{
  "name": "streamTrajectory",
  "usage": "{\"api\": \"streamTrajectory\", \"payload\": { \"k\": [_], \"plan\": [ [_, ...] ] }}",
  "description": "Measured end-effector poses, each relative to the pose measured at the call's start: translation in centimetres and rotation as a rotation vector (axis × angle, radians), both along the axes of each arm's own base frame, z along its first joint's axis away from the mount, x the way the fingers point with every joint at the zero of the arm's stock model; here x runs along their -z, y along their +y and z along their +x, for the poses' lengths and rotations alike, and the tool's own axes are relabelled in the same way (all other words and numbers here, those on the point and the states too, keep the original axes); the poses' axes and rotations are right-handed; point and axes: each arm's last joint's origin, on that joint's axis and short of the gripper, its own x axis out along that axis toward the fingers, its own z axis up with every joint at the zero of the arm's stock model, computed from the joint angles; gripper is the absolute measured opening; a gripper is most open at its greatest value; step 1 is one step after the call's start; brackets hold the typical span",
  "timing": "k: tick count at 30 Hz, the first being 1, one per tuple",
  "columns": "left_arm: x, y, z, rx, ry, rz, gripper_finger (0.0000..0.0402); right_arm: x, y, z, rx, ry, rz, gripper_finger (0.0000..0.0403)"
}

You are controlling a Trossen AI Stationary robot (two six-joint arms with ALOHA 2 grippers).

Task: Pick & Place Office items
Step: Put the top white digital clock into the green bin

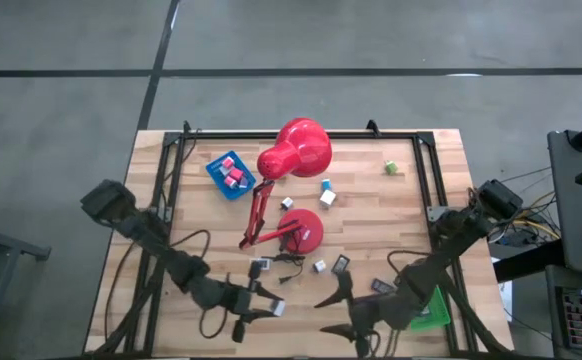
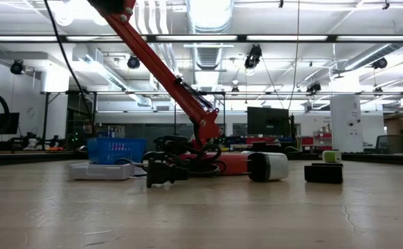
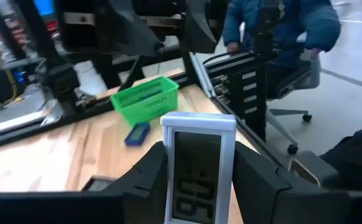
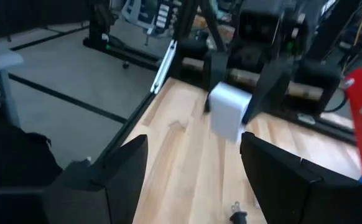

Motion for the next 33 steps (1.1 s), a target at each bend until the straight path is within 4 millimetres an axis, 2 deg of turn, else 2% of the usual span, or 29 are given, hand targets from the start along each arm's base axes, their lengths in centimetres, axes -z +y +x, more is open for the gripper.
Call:
{"api": "streamTrajectory", "payload": {
  "k": [11,21,25,29,33],
  "plan": [
    [0.4,0.7,7.6,0.096,-0.021,0.041,0.0135,-1.9,0.9,-2.8,0.009,-0.02,-0.028,0.0239],
    [0.7,2.8,12.3,0.15,-0.035,0.017,0.0135,-3.4,1.0,-4.3,0.013,-0.043,-0.032,0.0238],
    [0.2,3.1,13.1,0.137,-0.072,0.059,0.0135,-3.2,0.7,-5.0,0.059,0.013,-0.015,0.0234],
    [-0.6,3.3,13.1,0.064,-0.142,0.109,0.0135,-2.6,0.7,-5.8,0.163,0.035,-0.031,0.0232],
    [-1.9,3.5,12.9,0.05,-0.202,0.122,0.0135,-2.5,1.0,-6.2,0.193,0.027,-0.014,0.0232]
  ]
}}
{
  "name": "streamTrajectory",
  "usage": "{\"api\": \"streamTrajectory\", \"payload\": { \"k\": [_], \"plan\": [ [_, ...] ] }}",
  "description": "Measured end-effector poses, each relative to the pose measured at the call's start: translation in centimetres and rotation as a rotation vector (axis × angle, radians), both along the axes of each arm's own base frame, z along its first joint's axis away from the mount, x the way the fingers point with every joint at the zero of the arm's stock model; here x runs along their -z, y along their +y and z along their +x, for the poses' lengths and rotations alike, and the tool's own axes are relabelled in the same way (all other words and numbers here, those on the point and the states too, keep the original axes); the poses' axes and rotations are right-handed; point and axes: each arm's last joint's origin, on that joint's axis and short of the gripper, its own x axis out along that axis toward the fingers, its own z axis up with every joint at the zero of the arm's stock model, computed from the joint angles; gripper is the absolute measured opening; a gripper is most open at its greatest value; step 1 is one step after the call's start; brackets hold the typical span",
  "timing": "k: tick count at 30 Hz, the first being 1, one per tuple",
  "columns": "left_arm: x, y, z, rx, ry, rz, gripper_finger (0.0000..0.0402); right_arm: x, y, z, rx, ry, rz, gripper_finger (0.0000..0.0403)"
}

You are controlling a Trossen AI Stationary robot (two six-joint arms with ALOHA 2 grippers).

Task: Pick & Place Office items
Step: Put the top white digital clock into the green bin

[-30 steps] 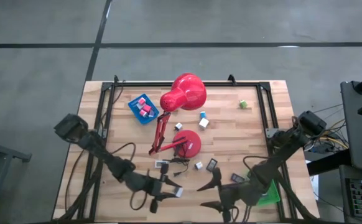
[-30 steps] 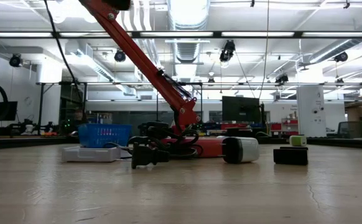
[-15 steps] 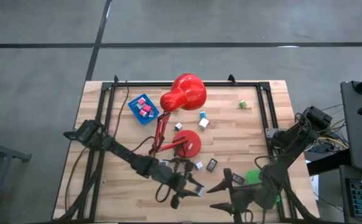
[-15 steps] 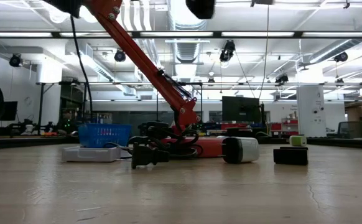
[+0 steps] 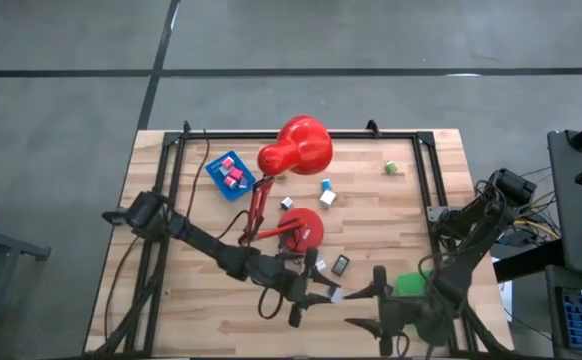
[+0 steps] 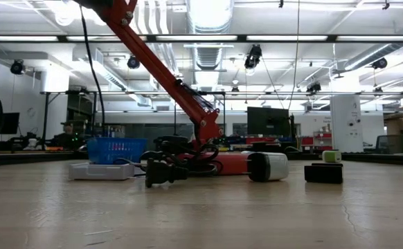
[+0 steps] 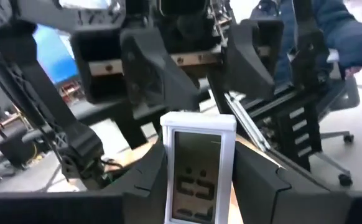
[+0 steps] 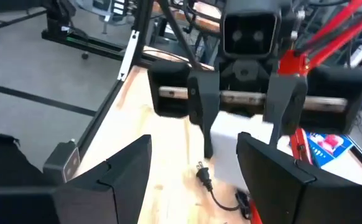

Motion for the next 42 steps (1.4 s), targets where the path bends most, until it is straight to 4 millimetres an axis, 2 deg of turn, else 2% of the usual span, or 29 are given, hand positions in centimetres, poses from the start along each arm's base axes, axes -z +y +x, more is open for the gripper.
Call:
{"api": "streamTrajectory", "payload": {
  "k": [6,11,21,28,38,42],
  "plan": [
    [-1.1,-0.2,-0.2,0.01,-0.083,-0.017,0.0135,0.2,-0.1,-0.2,0.056,-0.015,0.011,0.0232],
    [-1.4,-0.4,-0.2,0.057,-0.09,-0.023,0.0135,1.4,-0.7,-0.5,0.135,-0.025,-0.002,0.0232],
    [-2.4,-1.3,-0.2,0.288,-0.106,-0.069,0.0135,2.0,-0.7,-0.6,0.064,0.014,0.019,0.0232],
    [-2.1,-1.3,-0.3,0.36,-0.079,-0.065,0.0135,1.8,-0.5,-0.4,0.012,0.021,0.037,0.0232],
    [-0.7,-1.0,0.2,0.375,-0.045,-0.056,0.0135,1.3,-0.6,0.4,-0.055,0.002,0.052,0.0228],
    [-0.9,-0.7,0.3,0.37,-0.069,-0.061,0.0135,1.3,-0.8,0.7,-0.06,0.008,0.055,0.0228]
  ]
}}
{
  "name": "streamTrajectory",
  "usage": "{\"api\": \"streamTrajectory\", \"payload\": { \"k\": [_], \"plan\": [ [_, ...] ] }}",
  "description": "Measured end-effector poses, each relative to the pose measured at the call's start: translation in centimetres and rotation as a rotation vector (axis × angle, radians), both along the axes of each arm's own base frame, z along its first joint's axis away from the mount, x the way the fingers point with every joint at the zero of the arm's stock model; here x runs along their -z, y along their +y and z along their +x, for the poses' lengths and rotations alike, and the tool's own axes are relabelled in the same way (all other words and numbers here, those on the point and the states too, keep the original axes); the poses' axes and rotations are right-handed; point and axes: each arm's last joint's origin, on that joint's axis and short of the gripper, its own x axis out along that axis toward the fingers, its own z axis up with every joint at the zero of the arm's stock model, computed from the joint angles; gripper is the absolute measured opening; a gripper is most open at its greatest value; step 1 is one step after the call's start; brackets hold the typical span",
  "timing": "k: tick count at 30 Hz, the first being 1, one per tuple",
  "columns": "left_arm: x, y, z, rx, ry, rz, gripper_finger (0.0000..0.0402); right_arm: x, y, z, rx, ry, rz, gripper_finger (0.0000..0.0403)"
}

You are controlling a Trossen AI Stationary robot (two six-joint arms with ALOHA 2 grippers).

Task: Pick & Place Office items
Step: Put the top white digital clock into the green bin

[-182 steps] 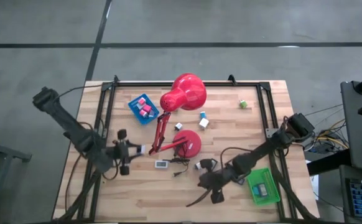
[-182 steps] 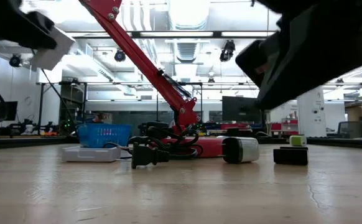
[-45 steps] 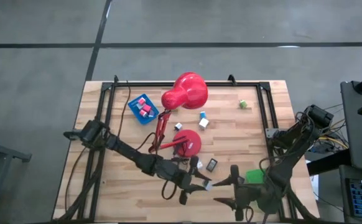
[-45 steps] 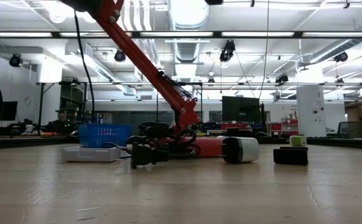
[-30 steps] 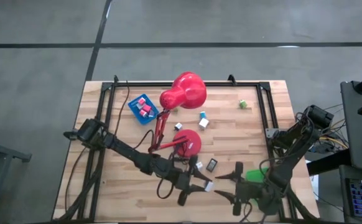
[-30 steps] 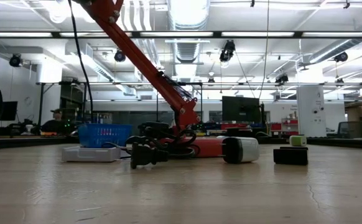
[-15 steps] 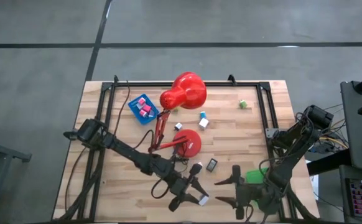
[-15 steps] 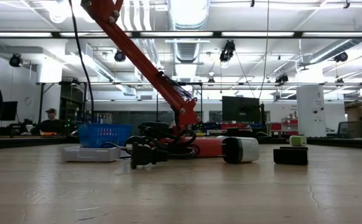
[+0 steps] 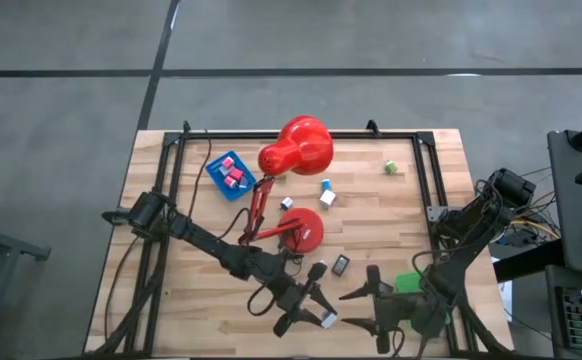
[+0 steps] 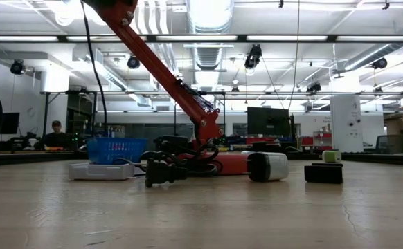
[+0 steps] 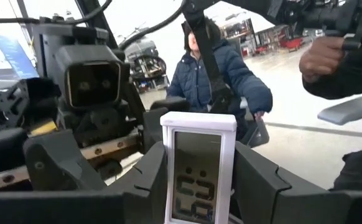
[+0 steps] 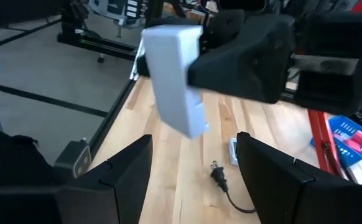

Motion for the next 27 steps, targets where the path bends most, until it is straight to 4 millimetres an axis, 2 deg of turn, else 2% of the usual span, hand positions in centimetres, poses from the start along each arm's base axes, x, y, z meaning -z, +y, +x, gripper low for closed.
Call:
{"api": "streamTrajectory", "payload": {
  "k": [27],
  "plan": [
    [0.2,1.3,0.6,-0.026,0.001,-0.006,0.0135,-0.3,-1.2,1.9,-0.061,0.001,0.04,0.0227]
  ]
}}
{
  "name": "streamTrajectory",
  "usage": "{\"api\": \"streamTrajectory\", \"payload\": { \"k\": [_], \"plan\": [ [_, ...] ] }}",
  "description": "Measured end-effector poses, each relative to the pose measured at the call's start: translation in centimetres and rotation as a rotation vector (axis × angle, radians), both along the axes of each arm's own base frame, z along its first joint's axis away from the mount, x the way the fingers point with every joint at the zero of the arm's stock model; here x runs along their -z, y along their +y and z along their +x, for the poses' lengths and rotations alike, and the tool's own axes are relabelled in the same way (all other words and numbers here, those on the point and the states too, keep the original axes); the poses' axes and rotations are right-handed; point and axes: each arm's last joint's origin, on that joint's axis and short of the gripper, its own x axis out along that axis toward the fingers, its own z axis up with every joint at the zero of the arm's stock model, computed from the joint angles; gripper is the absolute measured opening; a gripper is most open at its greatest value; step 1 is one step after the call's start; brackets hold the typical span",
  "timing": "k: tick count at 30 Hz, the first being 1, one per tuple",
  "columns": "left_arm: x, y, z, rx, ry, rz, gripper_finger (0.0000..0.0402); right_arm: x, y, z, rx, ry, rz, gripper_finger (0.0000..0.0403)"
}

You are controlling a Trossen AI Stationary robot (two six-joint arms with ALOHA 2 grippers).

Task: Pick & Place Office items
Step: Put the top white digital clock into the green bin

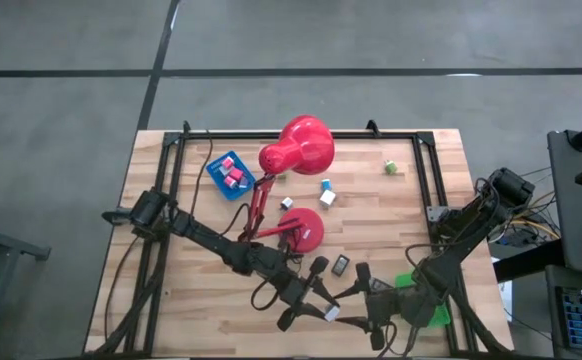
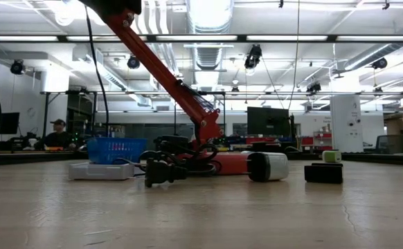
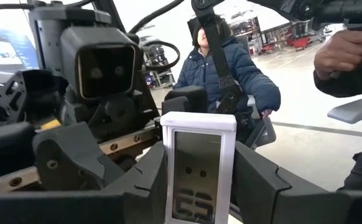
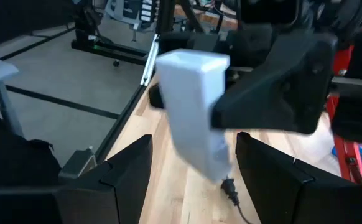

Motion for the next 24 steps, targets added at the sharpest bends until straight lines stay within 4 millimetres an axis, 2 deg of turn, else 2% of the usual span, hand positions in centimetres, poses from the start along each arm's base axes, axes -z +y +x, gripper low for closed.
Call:
{"api": "streamTrajectory", "payload": {
  "k": [7,12,17,24],
  "plan": [
    [0.2,0.11,0.1,-0.003,0.006,-0.003,0.0135,0.02,-0.58,0.67,-0.02,0.012,0.013,0.0226],
    [0.19,0.21,0.14,-0.005,0.005,-0.003,0.0135,0.04,-0.72,0.81,-0.014,0.012,0.015,0.0208],
    [0.16,0.22,0.15,-0.005,0.0,-0.005,0.0135,0.02,-0.75,0.84,-0.013,0.011,0.016,0.0163],
    [0.23,0.2,0.14,0.012,0.004,-0.007,0.0133,0.05,-0.64,0.79,-0.044,0.016,0.0,0.0074]
  ]
}}
